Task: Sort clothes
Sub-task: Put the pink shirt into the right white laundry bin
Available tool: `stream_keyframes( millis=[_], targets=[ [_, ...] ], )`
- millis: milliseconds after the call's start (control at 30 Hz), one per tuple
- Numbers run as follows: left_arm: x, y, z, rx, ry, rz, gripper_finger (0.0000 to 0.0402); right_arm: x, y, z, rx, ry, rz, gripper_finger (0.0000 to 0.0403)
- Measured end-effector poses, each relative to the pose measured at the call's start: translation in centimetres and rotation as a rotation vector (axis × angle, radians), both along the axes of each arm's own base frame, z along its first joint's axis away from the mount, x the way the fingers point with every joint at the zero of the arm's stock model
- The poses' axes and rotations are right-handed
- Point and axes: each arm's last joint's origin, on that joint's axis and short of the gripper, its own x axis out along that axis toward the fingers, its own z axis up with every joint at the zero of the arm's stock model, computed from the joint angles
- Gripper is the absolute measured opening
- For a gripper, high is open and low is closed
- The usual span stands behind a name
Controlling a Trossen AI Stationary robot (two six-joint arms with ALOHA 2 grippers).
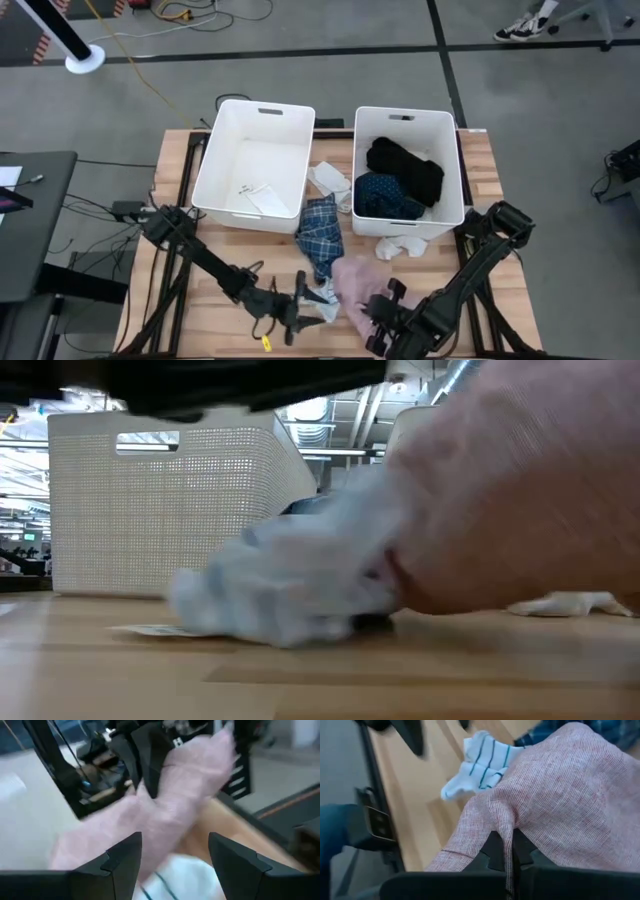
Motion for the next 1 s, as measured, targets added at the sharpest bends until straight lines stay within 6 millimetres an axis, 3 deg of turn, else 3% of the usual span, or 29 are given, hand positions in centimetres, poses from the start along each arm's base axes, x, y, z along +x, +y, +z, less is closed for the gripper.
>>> stream_keyframes(
  millis=[133, 300, 467, 600, 833, 900, 1000],
  targets=[
    [2.1, -1.3, -0.1, 0.224, -0.009, 0.075, 0.024, 0.9, 0.3, 0.4, 0.026, -0.057, 0.042, 0.0],
    [3.7, -2.4, -0.2, 0.399, -0.017, 0.139, 0.0291, 1.7, 0.5, 0.9, 0.041, -0.112, 0.082, 0.0],
    [4.1, -3.1, -0.5, 0.512, -0.001, 0.169, 0.0341, 2.2, 0.9, 1.4, 0.055, -0.168, 0.124, 0.0],
    [4.4, -3.2, -0.4, 0.572, 0.017, 0.191, 0.0358, 2.7, 0.9, 1.7, 0.058, -0.195, 0.136, 0.0],
    [4.9, -3.0, 0.2, 0.553, 0.023, 0.287, 0.0343, 3.6, 0.4, 1.9, 0.08, -0.204, 0.151, 0.0],
    [4.9, -3.0, 0.3, 0.552, 0.021, 0.288, 0.0317, 3.9, 0.3, 2.1, 0.088, -0.216, 0.162, 0.0],
    [4.9, -3.0, 0.2, 0.555, 0.025, 0.285, 0.0246, 4.1, 0.2, 2.2, 0.109, -0.213, 0.192, 0.0001]
  ],
)
